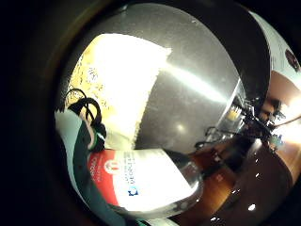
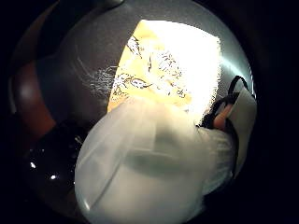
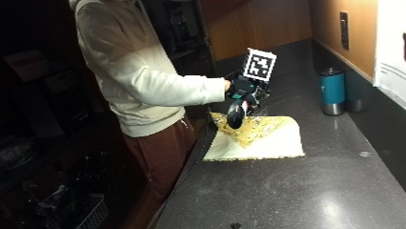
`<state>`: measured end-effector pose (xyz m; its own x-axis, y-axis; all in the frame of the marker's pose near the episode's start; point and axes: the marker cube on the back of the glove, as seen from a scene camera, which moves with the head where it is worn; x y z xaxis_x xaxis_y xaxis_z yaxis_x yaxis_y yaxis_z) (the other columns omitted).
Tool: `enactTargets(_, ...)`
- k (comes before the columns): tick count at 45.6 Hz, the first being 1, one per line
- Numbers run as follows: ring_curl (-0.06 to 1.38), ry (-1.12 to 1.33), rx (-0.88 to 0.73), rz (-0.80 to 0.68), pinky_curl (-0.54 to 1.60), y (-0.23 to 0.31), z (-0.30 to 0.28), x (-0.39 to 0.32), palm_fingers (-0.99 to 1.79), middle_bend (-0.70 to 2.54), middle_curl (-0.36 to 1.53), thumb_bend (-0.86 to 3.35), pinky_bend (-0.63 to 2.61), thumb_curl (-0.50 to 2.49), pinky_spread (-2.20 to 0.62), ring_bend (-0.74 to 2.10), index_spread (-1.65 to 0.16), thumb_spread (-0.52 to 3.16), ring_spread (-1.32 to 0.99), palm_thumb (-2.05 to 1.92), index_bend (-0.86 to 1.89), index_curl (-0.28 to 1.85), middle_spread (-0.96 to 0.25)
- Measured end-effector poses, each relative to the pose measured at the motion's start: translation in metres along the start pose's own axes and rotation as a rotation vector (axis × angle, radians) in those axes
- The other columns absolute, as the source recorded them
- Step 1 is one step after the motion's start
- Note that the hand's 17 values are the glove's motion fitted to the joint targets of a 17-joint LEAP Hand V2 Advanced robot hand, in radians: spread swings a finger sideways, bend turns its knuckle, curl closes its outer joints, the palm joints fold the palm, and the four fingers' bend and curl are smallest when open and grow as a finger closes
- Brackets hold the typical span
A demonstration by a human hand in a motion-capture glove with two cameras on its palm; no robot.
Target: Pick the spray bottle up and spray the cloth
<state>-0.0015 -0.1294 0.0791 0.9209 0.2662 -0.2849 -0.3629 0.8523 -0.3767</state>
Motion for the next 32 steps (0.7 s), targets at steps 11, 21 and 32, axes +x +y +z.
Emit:
enactTargets(11, 0.43, -0.455, 0.306, -0.156, 0.38, 0.02, -0.054, -0.032, 1.4, 0.52, 0.46, -0.04, 0.35, 0.76, -0.24, 0.55, -0.18, 0.22, -0.18, 0.93, 0.41, 0.5, -0.13)
enactTargets(21, 0.43, -1.0, 0.596, -0.278, 0.38, 0.017, -0.089, -0.095, 1.39, 0.52, 0.47, -0.04, 0.35, 0.76, -0.24, 0.56, -0.18, 0.21, -0.18, 0.93, 0.41, 0.5, -0.13)
enactTargets(32, 0.43, -1.358, 0.619, -0.423, 0.38, 0.019, -0.084, -0.152, 1.39, 0.52, 0.47, -0.04, 0.36, 0.77, -0.24, 0.56, -0.17, 0.21, -0.18, 0.93, 0.41, 0.5, -0.12)
